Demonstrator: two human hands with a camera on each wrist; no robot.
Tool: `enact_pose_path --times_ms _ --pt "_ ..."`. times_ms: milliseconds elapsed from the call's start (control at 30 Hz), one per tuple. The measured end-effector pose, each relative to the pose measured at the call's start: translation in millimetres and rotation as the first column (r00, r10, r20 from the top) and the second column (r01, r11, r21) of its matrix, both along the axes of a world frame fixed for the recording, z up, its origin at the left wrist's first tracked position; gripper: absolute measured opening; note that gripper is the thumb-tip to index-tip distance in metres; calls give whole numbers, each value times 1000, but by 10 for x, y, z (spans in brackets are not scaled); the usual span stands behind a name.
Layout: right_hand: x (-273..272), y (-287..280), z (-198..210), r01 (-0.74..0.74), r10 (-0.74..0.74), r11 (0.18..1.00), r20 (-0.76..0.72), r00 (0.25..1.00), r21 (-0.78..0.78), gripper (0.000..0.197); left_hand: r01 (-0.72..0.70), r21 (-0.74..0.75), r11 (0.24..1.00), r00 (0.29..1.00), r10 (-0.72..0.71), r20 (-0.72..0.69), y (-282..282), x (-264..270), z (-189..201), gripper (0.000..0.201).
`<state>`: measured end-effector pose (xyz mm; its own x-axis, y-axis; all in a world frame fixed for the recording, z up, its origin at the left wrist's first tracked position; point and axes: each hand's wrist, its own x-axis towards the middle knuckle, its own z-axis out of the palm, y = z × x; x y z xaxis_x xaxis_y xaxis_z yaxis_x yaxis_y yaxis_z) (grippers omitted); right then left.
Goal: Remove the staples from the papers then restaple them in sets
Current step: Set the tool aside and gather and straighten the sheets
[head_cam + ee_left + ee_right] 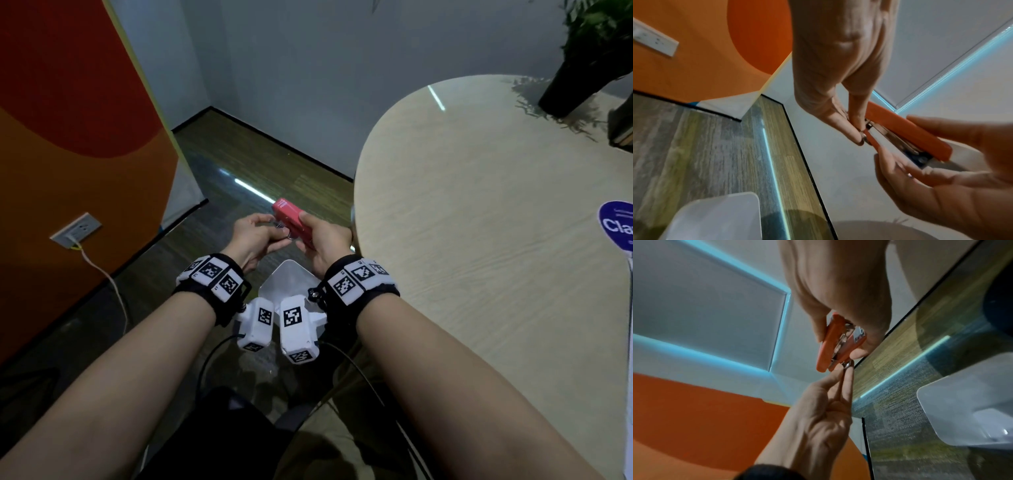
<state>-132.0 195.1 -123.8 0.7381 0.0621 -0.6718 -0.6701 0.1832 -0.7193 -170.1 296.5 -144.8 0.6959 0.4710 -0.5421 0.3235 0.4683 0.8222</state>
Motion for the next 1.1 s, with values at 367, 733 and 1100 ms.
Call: enact_pose_path --times_ms 367,733,1100 --pt "-139 -67 -292 128 -129 992 -15 992 -13 36 147 116 982 987 -139 -78 11 34 -102 20" --pt "-271 -321 -375 223 -208 968 -137 969 111 29 290 148 946 952 -269 -143 -195 48 -311 19" --pt "-330 -370 -656 237 -198 950 -200 960 201 27 368 248 896 921 -315 -230 -204 42 -474 26"
